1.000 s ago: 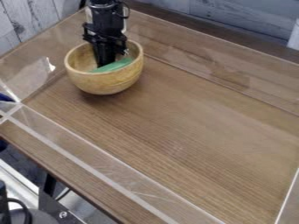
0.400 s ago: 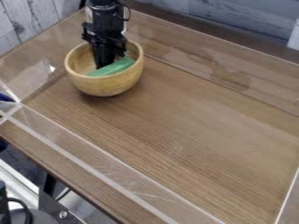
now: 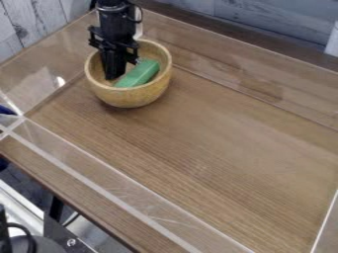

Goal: Remove the green block from inside the brown bowl and put it on the table

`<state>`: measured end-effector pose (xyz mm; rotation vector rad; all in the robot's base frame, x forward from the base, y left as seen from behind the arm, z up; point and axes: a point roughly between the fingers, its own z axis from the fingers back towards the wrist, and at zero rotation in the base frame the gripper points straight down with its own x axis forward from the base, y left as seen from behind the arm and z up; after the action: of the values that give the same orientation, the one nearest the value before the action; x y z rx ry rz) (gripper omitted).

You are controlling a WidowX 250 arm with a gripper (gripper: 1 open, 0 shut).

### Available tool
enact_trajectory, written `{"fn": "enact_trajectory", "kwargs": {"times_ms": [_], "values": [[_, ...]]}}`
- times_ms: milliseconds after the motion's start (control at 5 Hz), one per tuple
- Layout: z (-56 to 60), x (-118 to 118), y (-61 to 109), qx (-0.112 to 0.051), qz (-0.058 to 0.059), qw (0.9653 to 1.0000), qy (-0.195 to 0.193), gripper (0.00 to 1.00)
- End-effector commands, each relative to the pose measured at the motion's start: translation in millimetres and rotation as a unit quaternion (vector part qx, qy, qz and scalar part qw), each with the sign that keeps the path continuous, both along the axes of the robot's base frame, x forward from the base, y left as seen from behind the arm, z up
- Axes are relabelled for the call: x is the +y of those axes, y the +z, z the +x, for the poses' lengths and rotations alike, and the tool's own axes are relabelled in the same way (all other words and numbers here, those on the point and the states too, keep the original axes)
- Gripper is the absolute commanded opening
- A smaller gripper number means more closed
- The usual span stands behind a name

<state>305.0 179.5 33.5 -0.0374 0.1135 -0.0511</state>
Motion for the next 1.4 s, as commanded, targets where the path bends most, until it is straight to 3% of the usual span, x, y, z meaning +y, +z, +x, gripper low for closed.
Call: {"fn": "enact_trajectory", "kwargs": {"times_ms": [0, 200, 400, 600, 800, 1200], "values": [[10.4, 0.8, 47.5, -0.047, 0.024, 0.9986, -0.004, 0.0], [10.7, -13.0, 64.4, -0.07, 0.032, 0.997, -0.005, 0.0], [14.2, -41.0, 93.4, -0.104, 0.041, 0.9937, -0.013, 0.0], [27.0, -70.2, 124.3, -0.136, 0.039, 0.9892, -0.039, 0.0], [37.5, -112.7, 131.8, -0.144, 0.025, 0.9863, -0.078, 0.0], [25.9, -207.0, 96.1, -0.096, 0.014, 0.9835, -0.153, 0.0]]}}
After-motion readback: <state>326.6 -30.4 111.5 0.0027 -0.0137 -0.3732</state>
